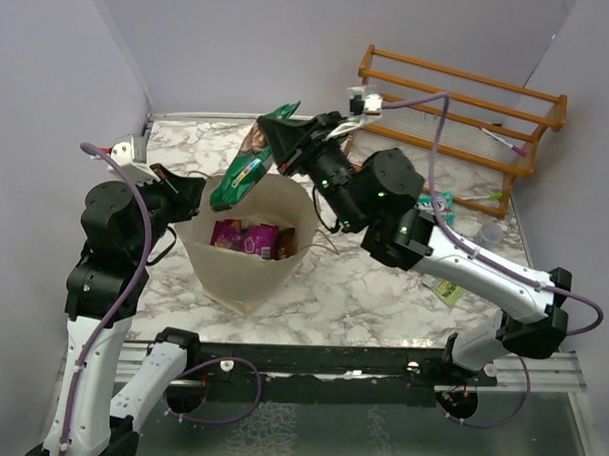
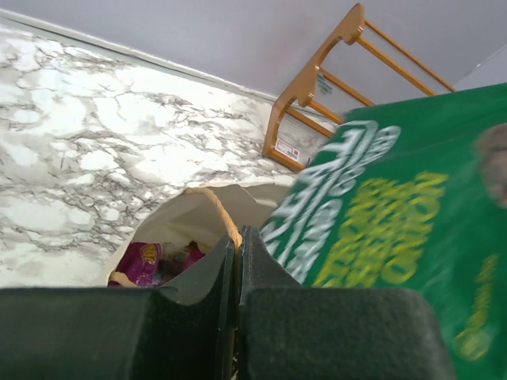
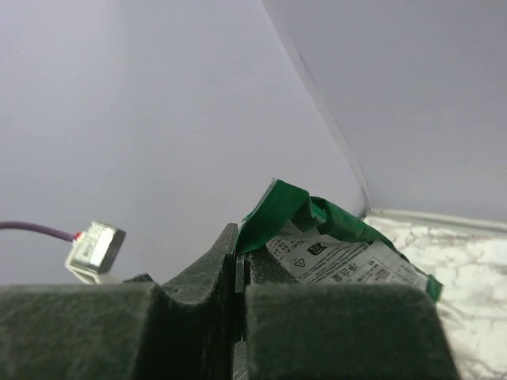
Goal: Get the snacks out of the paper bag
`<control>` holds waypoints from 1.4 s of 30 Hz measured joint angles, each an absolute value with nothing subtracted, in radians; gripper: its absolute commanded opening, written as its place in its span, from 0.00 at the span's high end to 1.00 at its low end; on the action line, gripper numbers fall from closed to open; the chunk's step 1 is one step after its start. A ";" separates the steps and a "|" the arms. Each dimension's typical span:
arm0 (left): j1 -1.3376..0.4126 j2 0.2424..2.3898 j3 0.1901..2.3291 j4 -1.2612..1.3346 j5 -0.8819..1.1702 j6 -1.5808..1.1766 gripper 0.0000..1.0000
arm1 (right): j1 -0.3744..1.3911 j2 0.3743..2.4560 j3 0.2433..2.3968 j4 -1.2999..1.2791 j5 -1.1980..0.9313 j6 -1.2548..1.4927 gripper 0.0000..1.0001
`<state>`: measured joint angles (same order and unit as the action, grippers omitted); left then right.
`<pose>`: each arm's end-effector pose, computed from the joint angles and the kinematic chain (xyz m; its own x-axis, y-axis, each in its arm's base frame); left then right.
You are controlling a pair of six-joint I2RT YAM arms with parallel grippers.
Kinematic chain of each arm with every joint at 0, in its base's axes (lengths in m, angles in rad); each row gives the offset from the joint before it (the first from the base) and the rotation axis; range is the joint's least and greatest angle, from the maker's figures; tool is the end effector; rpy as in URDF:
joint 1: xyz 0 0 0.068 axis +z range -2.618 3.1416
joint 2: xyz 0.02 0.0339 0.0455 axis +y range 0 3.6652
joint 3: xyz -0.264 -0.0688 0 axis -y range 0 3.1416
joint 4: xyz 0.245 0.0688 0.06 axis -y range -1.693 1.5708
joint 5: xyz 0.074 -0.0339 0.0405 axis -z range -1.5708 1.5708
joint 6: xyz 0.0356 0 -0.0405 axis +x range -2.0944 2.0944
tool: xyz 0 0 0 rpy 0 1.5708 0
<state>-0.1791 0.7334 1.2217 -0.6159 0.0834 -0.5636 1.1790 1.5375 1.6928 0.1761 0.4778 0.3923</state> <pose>0.1182 -0.0244 0.4442 -0.2441 -0.4968 -0.8328 0.1519 0.8286 -0.5389 0.1464 0.3115 0.5089 -0.1355 0.5611 -0.8166 -0.6525 0.5697 0.4998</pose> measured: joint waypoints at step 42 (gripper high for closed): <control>-0.179 0.722 1.181 -0.630 0.049 -0.577 1.00 | 0.560 1.523 1.134 0.127 0.504 0.468 0.99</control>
<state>-0.1791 0.7219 1.1812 -0.6300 0.0494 -0.5770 0.5602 1.5227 1.1336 0.1268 0.5037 0.4679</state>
